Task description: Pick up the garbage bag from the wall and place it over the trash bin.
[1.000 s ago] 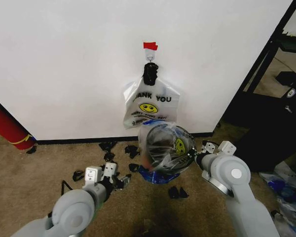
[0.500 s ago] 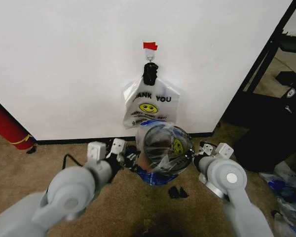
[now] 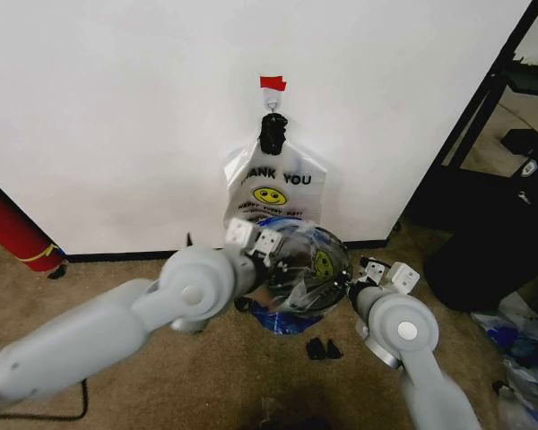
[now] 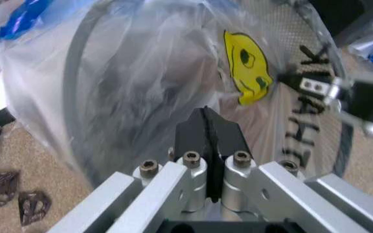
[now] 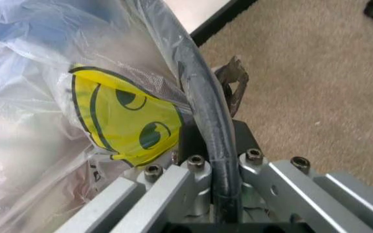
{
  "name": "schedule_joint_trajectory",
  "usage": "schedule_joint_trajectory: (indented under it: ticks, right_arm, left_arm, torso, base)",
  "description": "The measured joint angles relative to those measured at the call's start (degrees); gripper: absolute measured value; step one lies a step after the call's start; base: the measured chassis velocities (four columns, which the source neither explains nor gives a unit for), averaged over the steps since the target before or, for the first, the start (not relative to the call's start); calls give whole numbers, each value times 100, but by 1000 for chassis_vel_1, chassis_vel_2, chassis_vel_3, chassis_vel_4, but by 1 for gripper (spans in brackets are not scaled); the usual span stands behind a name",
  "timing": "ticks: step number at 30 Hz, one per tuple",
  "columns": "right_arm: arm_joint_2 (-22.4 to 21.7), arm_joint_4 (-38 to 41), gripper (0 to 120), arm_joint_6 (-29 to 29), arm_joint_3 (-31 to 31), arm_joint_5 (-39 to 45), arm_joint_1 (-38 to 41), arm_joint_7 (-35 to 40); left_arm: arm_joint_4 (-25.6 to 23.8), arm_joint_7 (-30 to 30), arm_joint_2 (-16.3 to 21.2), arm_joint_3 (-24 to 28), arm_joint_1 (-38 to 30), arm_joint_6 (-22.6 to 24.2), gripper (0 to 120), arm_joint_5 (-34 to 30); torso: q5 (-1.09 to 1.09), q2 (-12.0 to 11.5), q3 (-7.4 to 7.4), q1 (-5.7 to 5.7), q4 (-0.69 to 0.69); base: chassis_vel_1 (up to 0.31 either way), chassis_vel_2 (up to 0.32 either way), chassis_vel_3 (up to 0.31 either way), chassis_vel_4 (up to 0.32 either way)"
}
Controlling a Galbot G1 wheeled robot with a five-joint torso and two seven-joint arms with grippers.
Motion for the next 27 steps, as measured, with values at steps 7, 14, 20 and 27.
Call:
schedule_joint_trajectory:
  ticks: [7,14,20,27]
  right_arm:
    - [97,-153,0,0,-123,-413,27,-140]
    - [125,-171,0,0,-194,-510,50,-176]
    - [83,-104,0,-1,-216,-591,15,-225]
    - [56,-50,0,-1,-184,-585,-39,-260]
  left_arm:
    - [683,-212,-769,379,-312,-6,0,-201]
    - [1190,-300,-1275,666,-320,-12,0,-115]
    - [1931,-333,-1548,1067,-359,-17,0,246]
    - [2513,-308,-1727,1227,-358,-20,0,491]
  torso:
    - [1,0,0,0,0]
    - [0,0,0,0,0]
    - [0,0,0,0,0]
    - [0,0,-1,0,0]
  base:
    - [0,0,0,0]
    - [0,0,0,0]
    - [0,0,0,0]
    - [0,0,0,0]
